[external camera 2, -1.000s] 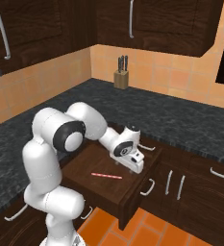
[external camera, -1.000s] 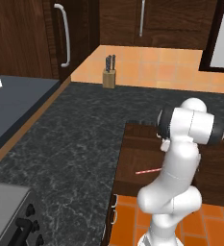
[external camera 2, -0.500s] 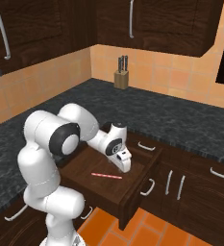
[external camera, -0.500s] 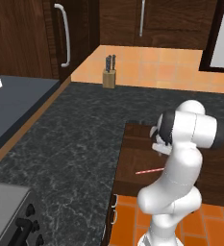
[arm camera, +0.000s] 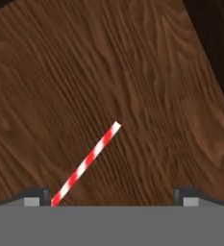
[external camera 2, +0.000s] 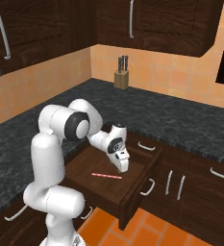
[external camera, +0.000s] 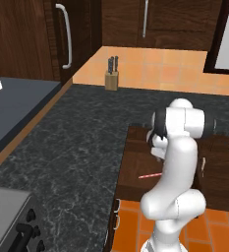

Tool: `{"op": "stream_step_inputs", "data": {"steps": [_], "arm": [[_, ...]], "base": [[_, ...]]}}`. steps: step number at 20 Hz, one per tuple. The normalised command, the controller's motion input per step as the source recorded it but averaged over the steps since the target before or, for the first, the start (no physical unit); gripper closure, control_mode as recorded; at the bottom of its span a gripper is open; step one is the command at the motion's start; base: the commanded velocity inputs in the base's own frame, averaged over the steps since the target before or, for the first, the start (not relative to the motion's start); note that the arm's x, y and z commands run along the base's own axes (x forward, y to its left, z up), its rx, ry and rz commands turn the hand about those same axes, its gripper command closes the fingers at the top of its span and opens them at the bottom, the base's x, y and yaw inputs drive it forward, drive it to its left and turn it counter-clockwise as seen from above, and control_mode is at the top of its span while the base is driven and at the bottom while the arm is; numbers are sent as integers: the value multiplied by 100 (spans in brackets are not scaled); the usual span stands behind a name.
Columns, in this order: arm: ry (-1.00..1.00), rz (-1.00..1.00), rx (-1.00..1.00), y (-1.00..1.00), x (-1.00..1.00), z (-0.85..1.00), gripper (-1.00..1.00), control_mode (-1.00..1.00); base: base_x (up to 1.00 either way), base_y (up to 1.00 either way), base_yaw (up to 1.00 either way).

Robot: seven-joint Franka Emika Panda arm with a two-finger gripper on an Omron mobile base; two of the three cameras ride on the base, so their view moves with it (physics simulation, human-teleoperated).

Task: Take a straw from the drawer in front and place it inside the glass cup on the dining counter.

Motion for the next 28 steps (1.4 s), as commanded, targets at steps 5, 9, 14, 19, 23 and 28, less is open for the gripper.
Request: {"op": "stream_step_inputs", "data": {"steps": [5, 9, 14, 19, 23, 28], "arm": [[-2, -3, 0, 0, 1, -57, -100, -100], [-14, 0, 0, 0, 0, -45, -100, -100], [-15, 0, 0, 0, 0, -31, -100, -100], [-12, -6, 0, 0, -10, -30, -100, -100], [-5, -14, 0, 0, -6, -26, -100, -100], [3, -11, 0, 0, 6, -37, -100, -100]], "base": [[0, 0, 0], [0, 0, 0], [0, 0, 0], [0, 0, 0], [0, 0, 0], [0, 0, 0]]}}
